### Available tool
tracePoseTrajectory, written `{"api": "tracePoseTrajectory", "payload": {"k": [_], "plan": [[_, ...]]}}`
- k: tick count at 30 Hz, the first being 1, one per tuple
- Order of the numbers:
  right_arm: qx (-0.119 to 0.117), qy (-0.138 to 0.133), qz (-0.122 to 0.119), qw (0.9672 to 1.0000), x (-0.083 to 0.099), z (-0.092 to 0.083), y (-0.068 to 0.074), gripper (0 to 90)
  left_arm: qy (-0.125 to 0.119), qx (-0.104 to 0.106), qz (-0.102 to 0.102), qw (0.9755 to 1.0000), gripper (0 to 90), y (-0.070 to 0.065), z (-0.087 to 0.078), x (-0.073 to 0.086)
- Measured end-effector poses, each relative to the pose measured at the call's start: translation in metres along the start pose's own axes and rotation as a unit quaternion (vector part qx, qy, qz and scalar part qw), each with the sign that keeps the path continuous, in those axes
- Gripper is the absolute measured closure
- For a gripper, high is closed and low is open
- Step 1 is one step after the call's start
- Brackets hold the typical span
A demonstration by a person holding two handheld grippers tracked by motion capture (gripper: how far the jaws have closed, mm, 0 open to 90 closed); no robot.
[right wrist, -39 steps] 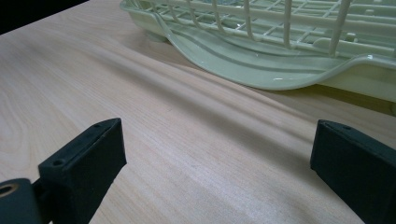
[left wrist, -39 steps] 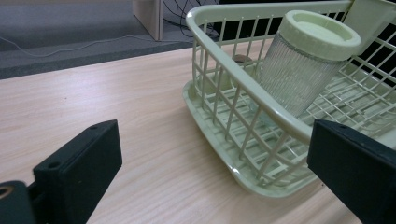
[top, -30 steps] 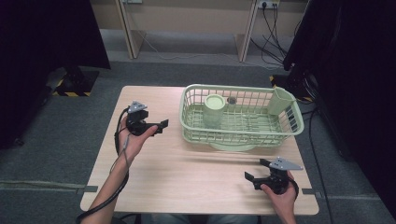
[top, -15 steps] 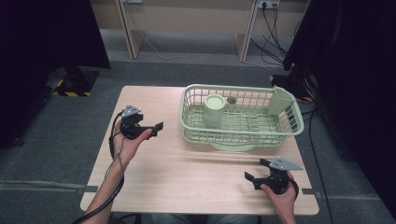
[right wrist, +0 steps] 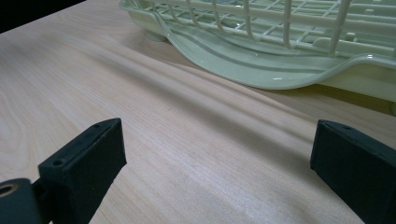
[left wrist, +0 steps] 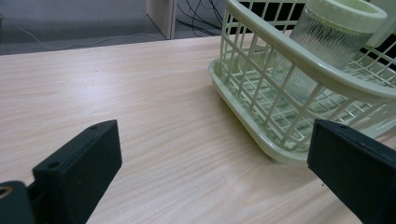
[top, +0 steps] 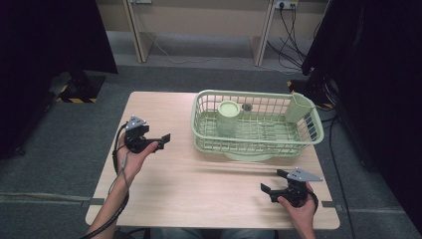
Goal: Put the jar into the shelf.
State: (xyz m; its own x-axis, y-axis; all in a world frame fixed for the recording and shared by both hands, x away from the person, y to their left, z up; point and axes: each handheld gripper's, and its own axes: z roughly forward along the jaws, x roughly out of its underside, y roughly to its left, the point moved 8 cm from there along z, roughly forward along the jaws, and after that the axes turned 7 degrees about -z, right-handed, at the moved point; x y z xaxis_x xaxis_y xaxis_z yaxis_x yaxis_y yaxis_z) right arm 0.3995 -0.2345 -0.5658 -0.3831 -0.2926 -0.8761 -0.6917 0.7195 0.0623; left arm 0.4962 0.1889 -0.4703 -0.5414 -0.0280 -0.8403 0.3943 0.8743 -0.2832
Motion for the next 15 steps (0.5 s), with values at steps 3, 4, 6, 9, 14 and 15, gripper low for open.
{"api": "tracePoseTrajectory", "payload": {"k": [3,4,6,9,14,15], "plan": [[0.0,0.0,0.001,1.0,0.0,0.0,0.0,3.7,0.0,-0.001,-0.001,1.0,2.7,0.002,-0.001,0.003],[0.0,0.0,0.001,1.0,0.0,0.0,0.0,3.7,0.0,-0.003,-0.001,1.0,2.7,0.003,-0.002,0.004],[0.0,0.0,0.0,1.0,0.0,0.0,0.0,3.7,-0.001,-0.006,0.0,1.0,2.7,0.005,-0.004,0.006],[0.001,0.0,0.0,1.0,0.0,0.0,0.0,3.8,0.0,-0.009,-0.001,1.0,2.7,0.008,-0.006,0.009],[0.001,0.0,-0.001,1.0,0.0,0.0,0.0,3.7,0.0,-0.013,-0.005,0.9999,2.7,0.014,-0.009,0.014],[0.001,0.0,-0.001,1.0,0.0,0.0,0.0,3.8,0.0,-0.013,-0.007,0.9999,2.7,0.014,-0.01,0.015]]}}
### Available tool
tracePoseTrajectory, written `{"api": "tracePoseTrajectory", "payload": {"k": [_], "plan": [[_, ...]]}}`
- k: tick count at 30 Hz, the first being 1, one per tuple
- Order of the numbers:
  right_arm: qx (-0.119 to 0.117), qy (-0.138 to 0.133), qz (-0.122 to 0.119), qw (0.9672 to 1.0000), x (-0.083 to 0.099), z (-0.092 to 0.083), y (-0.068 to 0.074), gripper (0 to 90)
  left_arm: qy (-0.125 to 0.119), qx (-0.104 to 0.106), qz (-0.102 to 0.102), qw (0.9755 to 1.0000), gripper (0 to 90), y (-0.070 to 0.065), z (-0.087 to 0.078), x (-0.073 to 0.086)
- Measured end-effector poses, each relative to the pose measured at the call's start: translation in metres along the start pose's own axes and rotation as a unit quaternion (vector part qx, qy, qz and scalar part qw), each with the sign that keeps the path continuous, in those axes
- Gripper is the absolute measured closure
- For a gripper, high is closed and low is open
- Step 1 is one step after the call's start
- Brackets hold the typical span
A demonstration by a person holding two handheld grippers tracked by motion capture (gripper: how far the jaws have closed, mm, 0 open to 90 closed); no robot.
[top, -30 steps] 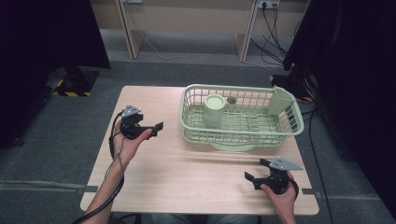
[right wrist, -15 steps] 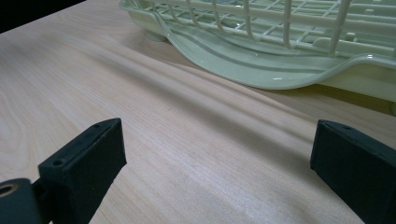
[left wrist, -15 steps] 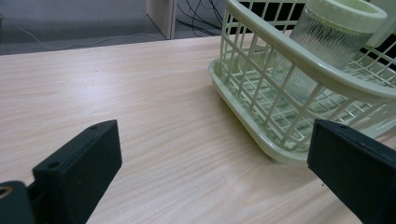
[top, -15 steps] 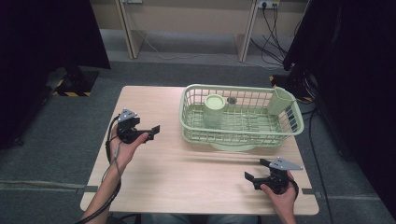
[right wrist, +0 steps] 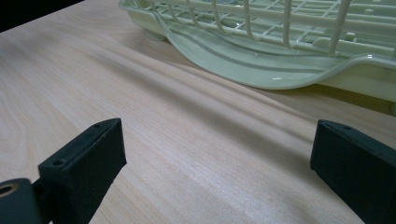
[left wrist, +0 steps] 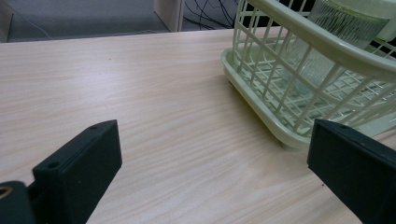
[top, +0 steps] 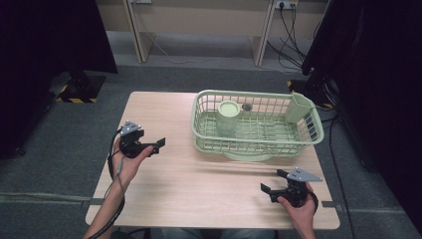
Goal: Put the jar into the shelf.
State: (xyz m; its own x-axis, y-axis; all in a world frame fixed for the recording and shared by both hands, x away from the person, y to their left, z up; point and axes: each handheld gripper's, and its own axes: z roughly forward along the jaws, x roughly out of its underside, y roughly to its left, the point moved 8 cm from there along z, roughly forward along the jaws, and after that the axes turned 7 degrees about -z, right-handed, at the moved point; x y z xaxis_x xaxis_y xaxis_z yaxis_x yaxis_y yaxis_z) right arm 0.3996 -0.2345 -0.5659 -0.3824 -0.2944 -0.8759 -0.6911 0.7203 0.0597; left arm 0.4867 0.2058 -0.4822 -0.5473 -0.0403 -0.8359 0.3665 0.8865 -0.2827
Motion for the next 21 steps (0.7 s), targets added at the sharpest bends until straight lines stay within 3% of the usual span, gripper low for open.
{"api": "tracePoseTrajectory", "payload": {"k": [21], "plan": [[0.0,0.0,0.001,1.0,0.0,0.0,0.0,3.7,-0.007,-0.009,-0.008,0.9999,2.6,0.016,-0.009,0.025]]}}
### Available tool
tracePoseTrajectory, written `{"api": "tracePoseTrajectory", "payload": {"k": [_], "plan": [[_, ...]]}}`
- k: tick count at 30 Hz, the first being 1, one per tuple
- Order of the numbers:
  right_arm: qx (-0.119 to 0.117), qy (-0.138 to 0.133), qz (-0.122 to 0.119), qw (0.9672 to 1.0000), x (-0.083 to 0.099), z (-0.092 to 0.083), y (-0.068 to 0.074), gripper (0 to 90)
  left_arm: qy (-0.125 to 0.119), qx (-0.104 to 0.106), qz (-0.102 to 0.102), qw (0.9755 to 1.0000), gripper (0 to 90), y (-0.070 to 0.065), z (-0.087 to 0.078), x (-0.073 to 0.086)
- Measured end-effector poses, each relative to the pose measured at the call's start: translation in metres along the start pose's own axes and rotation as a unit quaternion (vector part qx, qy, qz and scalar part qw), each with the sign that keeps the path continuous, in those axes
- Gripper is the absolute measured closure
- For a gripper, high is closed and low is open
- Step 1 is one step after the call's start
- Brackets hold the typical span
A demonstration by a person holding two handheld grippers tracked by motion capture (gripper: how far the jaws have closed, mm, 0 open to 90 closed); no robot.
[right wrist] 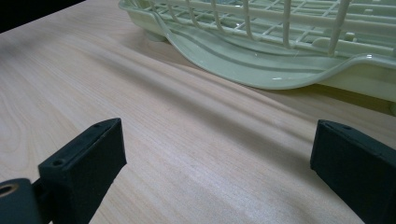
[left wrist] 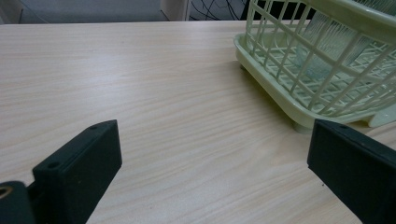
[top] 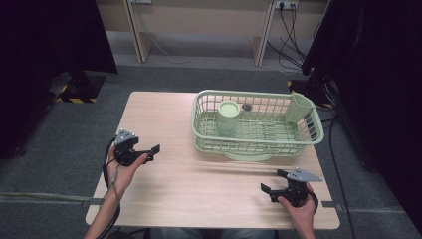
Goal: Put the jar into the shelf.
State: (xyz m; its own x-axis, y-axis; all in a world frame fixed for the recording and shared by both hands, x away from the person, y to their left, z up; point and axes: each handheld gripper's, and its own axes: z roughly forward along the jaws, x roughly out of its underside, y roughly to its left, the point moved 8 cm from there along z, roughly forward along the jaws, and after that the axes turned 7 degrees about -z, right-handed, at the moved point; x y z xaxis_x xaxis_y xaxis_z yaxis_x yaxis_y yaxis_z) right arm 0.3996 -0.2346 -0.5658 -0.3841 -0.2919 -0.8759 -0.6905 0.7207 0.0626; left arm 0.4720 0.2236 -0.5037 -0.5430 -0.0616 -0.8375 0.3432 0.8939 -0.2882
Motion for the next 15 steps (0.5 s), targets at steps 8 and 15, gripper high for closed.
{"api": "tracePoseTrajectory", "payload": {"k": [8,15], "plan": [[0.0,0.0,0.0,1.0,0.0,0.0,0.0,3.8,-0.002,-0.002,0.0,1.0,2.6,0.004,-0.003,0.011],[0.001,0.0,-0.001,1.0,0.0,0.0,0.0,3.7,0.001,-0.002,0.0,1.0,2.6,0.006,-0.003,0.022]]}}
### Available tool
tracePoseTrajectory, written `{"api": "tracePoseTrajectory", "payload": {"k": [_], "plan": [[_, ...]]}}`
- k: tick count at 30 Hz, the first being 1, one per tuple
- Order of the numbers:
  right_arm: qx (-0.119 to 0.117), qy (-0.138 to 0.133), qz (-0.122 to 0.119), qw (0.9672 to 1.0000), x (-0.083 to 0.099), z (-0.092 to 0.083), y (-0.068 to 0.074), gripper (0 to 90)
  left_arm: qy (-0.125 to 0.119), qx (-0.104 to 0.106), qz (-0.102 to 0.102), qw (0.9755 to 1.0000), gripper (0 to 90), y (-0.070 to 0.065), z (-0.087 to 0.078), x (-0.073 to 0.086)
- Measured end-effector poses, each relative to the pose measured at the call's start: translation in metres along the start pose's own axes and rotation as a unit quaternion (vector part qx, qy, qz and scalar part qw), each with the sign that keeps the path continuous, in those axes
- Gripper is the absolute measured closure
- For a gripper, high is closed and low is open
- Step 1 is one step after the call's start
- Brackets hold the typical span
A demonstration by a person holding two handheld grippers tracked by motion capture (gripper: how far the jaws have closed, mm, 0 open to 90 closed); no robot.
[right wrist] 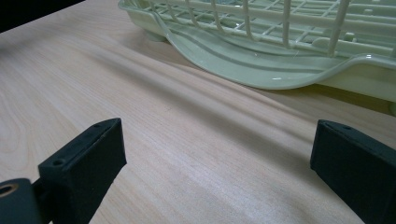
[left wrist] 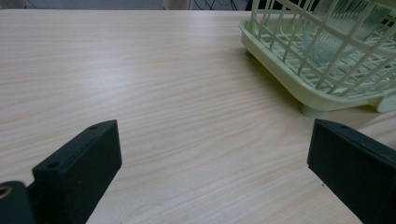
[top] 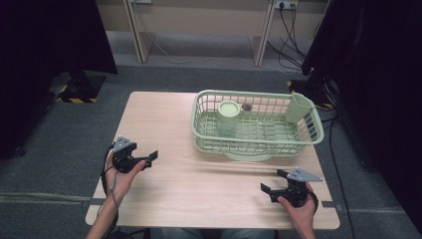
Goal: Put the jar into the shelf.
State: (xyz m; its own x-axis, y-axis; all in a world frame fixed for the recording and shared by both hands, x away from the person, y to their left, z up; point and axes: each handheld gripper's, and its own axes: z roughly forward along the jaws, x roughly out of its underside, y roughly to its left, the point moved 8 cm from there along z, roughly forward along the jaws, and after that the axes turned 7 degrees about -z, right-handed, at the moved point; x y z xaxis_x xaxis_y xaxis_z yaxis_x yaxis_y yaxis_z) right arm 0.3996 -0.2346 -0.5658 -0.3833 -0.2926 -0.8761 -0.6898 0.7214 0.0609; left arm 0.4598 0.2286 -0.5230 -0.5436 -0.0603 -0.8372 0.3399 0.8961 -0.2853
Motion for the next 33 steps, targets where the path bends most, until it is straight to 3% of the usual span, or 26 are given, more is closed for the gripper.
{"api": "tracePoseTrajectory", "payload": {"k": [33], "plan": [[0.001,0.0,-0.001,1.0,0.0,0.0,0.0,3.7,0.001,0.009,0.01,0.9999,2.6,-0.003,0.004,0.035]]}}
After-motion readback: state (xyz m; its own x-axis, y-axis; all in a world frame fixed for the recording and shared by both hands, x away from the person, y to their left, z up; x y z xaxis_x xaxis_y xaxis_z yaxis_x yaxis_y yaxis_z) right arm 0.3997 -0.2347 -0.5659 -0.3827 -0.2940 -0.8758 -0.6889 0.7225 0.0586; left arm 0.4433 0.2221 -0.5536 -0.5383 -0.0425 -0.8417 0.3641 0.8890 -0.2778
